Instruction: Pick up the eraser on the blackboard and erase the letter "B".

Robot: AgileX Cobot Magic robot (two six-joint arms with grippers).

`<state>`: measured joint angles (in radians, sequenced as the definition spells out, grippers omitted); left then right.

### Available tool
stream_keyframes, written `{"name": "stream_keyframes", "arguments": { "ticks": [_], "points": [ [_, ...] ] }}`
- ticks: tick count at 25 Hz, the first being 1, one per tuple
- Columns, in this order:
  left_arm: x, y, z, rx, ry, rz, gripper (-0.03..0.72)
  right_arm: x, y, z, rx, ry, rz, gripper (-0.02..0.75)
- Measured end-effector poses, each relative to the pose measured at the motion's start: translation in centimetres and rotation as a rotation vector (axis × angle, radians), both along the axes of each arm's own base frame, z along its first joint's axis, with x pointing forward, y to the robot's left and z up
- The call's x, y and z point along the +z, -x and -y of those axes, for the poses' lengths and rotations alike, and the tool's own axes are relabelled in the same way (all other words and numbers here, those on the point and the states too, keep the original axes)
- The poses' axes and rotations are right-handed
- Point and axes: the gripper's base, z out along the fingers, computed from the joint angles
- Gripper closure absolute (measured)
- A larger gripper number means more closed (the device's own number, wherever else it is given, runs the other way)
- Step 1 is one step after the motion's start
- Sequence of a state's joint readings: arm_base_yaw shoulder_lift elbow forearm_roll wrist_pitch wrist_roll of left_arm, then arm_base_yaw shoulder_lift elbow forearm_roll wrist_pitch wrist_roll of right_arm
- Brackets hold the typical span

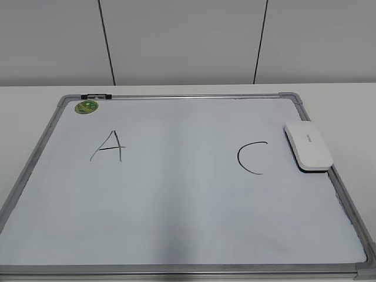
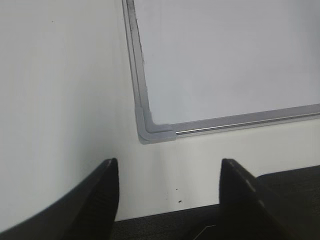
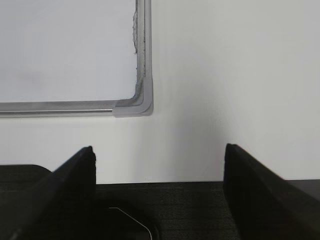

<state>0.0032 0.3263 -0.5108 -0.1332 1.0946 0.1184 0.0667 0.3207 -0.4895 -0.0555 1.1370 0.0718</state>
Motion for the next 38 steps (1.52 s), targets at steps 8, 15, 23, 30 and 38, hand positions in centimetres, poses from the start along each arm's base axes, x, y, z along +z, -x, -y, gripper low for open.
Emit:
{"name": "stream_keyframes", "arguments": {
  "ticks": [8,15,23,30,38],
  "points": [
    [0.1,0.3,0.0,0.000,0.000,0.022,0.232,0.0,0.1,0.0,-0.007,-0.001,0.009,0.149],
    [0.5,2.8,0.0,0.005,0.000,0.188,0.246,0.4,1.9,0.4,-0.114,-0.001,0.127,0.149],
    [0.5,4.9,0.0,0.006,-0.001,0.314,0.248,0.5,4.6,0.2,-0.123,-0.001,0.315,0.149],
    [0.5,4.9,0.0,0.007,-0.002,0.312,0.266,0.5,4.9,0.2,-0.124,-0.002,0.336,0.149],
    [0.5,4.9,0.0,0.007,-0.002,0.312,0.267,0.5,4.9,0.2,-0.126,-0.002,0.336,0.150]
  ]
}}
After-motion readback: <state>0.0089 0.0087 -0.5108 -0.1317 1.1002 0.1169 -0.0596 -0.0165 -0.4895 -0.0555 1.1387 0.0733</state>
